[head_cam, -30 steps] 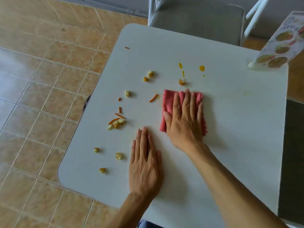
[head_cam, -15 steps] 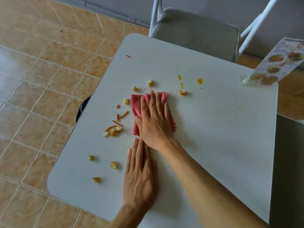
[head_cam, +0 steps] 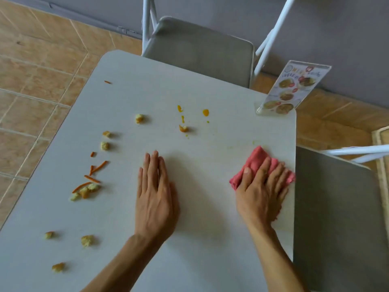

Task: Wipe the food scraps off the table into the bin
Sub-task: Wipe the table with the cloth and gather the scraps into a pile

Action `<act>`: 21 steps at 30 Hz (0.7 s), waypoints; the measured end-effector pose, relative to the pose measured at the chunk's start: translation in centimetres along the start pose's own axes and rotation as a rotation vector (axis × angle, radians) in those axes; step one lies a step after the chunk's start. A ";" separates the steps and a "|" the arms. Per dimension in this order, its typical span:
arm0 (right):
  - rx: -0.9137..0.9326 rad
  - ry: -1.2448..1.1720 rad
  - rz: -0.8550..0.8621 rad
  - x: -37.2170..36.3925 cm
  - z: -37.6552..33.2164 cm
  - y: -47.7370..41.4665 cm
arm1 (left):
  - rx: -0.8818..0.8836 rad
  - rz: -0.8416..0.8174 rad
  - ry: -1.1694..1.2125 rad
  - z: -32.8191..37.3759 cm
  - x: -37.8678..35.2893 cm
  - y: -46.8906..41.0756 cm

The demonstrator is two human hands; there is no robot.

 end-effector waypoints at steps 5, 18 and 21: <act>0.267 0.049 -0.074 -0.9 -4.4 -1.9 | 0.141 -0.036 -0.087 -1.7 -1.7 -3.9; 0.752 0.078 -0.121 -1.1 -8.8 -4.8 | 0.154 -0.062 -0.143 -0.9 -2.0 -4.1; 0.351 0.006 0.014 -0.6 -8.6 -5.7 | 0.153 -0.057 -0.143 -0.8 -2.0 -4.0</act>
Point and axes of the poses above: each hand's wrist, its own y-axis away from the middle knuckle, its own x-axis out of the back of the hand, z = x × y, the point moved 10 cm from there along -y, towards the middle knuckle, and after that the axes turned 15 degrees about -x, right-handed, at the moved point
